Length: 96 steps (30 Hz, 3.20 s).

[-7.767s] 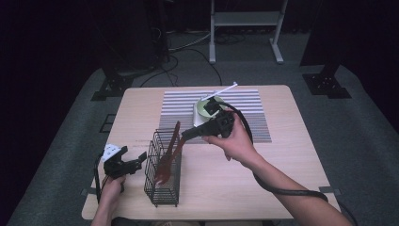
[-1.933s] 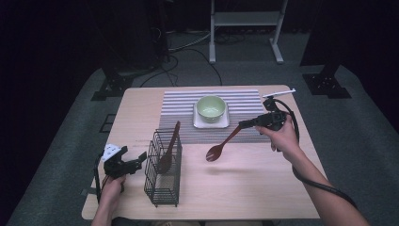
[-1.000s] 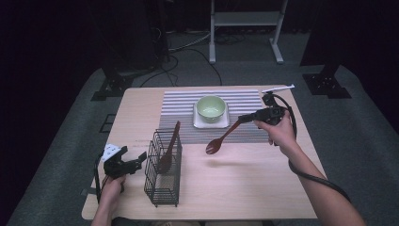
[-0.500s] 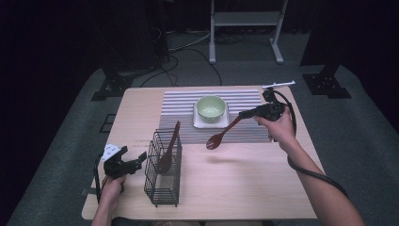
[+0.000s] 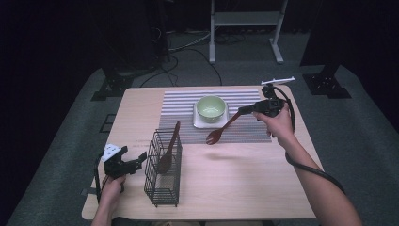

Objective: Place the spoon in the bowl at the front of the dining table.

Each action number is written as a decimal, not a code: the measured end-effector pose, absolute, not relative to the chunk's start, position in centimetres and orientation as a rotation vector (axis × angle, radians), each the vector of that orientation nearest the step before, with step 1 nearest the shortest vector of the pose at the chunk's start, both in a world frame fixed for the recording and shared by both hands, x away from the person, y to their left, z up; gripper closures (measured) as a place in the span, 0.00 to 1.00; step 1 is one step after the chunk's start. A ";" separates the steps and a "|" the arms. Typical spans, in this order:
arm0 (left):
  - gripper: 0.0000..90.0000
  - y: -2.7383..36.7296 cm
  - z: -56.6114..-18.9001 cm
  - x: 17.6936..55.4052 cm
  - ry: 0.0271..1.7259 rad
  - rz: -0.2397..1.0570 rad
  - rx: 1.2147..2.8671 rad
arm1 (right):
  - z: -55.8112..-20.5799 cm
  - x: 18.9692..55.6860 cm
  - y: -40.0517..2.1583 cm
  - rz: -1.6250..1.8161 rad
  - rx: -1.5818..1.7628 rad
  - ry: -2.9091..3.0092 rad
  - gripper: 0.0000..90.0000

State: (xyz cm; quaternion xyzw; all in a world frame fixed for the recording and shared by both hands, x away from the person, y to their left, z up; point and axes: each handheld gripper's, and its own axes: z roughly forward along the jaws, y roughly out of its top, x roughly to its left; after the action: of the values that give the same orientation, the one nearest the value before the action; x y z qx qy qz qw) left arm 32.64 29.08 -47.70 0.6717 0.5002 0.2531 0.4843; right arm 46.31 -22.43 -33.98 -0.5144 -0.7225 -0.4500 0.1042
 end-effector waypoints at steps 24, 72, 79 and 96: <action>0.07 29.1 -47.7 32.6 1.215 0.615 1.637 | -32.5 48.0 -21.9 -1.364 -1.579 -2.136 0.93; 0.07 29.1 -47.7 32.6 1.214 0.614 1.628 | -30.9 51.9 -23.1 -1.418 -1.754 -2.116 0.93; 0.07 29.1 -47.7 32.6 1.213 0.615 1.629 | -30.7 52.3 -22.8 -1.417 -1.764 -2.117 0.93; 0.07 29.1 -47.7 32.6 1.215 0.613 1.625 | -30.9 53.0 -22.9 -1.413 -1.797 -2.104 0.93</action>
State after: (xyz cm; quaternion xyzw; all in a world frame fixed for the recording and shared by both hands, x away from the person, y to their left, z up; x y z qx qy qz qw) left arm 32.62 29.12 -47.72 0.6686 0.5000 0.2524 0.4891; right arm 52.98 -22.90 -30.94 -0.5782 -0.6771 -0.4549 0.0173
